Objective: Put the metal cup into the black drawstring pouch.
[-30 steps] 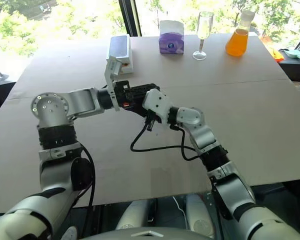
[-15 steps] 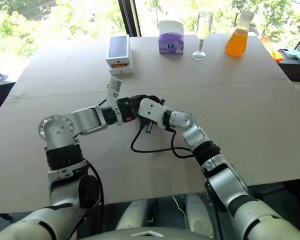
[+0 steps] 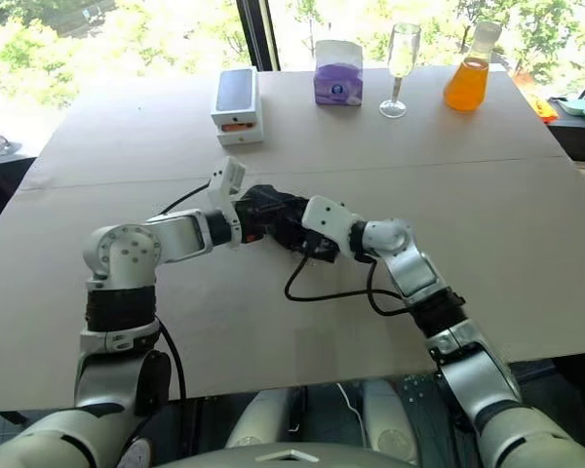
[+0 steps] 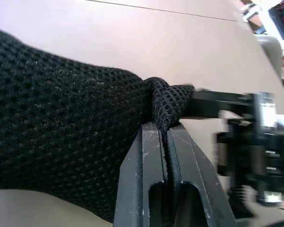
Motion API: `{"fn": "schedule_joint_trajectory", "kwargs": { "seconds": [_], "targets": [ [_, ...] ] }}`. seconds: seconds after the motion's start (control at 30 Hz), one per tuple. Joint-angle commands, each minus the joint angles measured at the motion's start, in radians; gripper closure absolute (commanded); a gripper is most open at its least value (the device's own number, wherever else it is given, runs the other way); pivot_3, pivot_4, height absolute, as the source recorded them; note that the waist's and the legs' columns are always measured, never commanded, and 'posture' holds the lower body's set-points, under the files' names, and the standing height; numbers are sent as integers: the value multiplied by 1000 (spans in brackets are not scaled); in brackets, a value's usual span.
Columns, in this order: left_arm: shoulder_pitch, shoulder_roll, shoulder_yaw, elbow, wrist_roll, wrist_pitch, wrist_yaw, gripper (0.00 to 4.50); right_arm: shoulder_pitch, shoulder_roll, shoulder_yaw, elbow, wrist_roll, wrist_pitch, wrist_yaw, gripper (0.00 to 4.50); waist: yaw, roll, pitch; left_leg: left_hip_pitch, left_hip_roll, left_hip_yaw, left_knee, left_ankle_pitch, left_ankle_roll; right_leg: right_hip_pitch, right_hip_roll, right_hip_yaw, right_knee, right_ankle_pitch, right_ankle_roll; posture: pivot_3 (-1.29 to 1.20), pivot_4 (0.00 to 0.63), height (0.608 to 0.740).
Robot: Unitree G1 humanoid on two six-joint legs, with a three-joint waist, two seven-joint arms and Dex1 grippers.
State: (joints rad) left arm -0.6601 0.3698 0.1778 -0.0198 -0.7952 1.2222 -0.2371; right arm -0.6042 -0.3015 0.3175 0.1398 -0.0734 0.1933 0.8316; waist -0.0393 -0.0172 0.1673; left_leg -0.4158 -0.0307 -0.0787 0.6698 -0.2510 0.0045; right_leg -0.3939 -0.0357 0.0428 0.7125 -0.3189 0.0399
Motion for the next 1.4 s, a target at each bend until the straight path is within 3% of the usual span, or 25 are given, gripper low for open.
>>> {"fn": "schedule_joint_trajectory", "kwargs": {
  "seconds": [0.03, 0.1, 0.2, 0.37, 0.53, 0.8, 1.03, 1.2, 1.3, 1.33, 1.4],
  "targets": [
    [-37, 0, -21, 33, 50, -59, -25, 4500, 38, -52, -61, -205, 46, 112, 12, 617, 1, 0, 0, 0, 0, 0, 0, 0, 0, 0, 0, 0, 0, 0, 0, 0, 150, 740],
    [-48, -3, -34, 53, 70, -76, -48, 4500, 73, -79, -97, -301, 97, 210, 18, 617, -1, 0, 0, 0, 0, 0, 0, 0, 0, 0, 0, 0, 0, 0, 0, 0, 150, 740],
    [-58, -3, -52, 72, 91, -93, -77, 4500, 146, -123, -131, -417, 123, 282, 8, 23, 1, 0, 0, 0, 0, 0, -1, 0, 0, 0, 0, 0, 0, 0, 0, 0, 150, 740],
    [-69, -10, -50, 82, 105, -102, -103, 4500, 258, -140, -169, -461, 59, 321, -141, 23, 1, 0, 0, 0, 0, 0, -1, 0, 0, 0, 0, 0, 0, 0, 0, 0, 150, 740],
    [-63, -10, -48, 85, 121, -108, -118, 4500, 264, -103, -172, -377, 39, 329, -242, 23, -1, 0, 0, 0, 0, 0, 0, 0, 0, 0, 0, 1, 0, 0, 0, 0, 150, 740],
    [-42, 7, -33, 43, 112, -87, -132, 4500, 178, -30, -134, -276, 61, 291, -262, 23, -2, 0, 0, 0, 0, 1, 0, 0, 0, 0, 0, 1, 0, 0, 0, 0, 150, 740],
    [-17, 11, -26, -5, 109, -68, -129, 4500, 86, 172, -164, -72, 127, 332, -347, 23, -2, 0, 0, 0, 0, 0, -1, 0, 0, 0, 1, 0, 1, 0, 0, 0, 150, 740],
    [4, 8, 5, -46, 101, -43, -106, 4500, 56, 209, -175, 20, 129, 321, -395, 23, 0, 0, 0, 0, -1, 0, 0, 0, 0, 0, 0, 0, 0, 0, 0, 0, 150, 740],
    [15, 10, 21, -65, 99, -31, -95, 4500, 54, 211, -159, 40, 117, 324, -408, 736, -2, 0, 0, 0, 0, 0, 0, 0, 0, 0, 0, 0, 0, 0, 0, 0, 150, 740],
    [17, 11, 25, -69, 100, -29, -92, 4500, 55, 215, -157, 37, 118, 327, -411, 1267, -2, 0, 0, 1, 0, 0, -1, 0, 0, 0, 0, 0, 1, 0, 0, 0, 150, 740],
    [18, 17, 39, -72, 101, -28, -88, 4500, 67, 204, -153, 5, 104, 343, -432, 1267, -3, 0, 0, 1, 0, 0, -1, 0, 0, 0, 1, 0, 1, 0, 0, 0, 150, 740]
  ]
}}
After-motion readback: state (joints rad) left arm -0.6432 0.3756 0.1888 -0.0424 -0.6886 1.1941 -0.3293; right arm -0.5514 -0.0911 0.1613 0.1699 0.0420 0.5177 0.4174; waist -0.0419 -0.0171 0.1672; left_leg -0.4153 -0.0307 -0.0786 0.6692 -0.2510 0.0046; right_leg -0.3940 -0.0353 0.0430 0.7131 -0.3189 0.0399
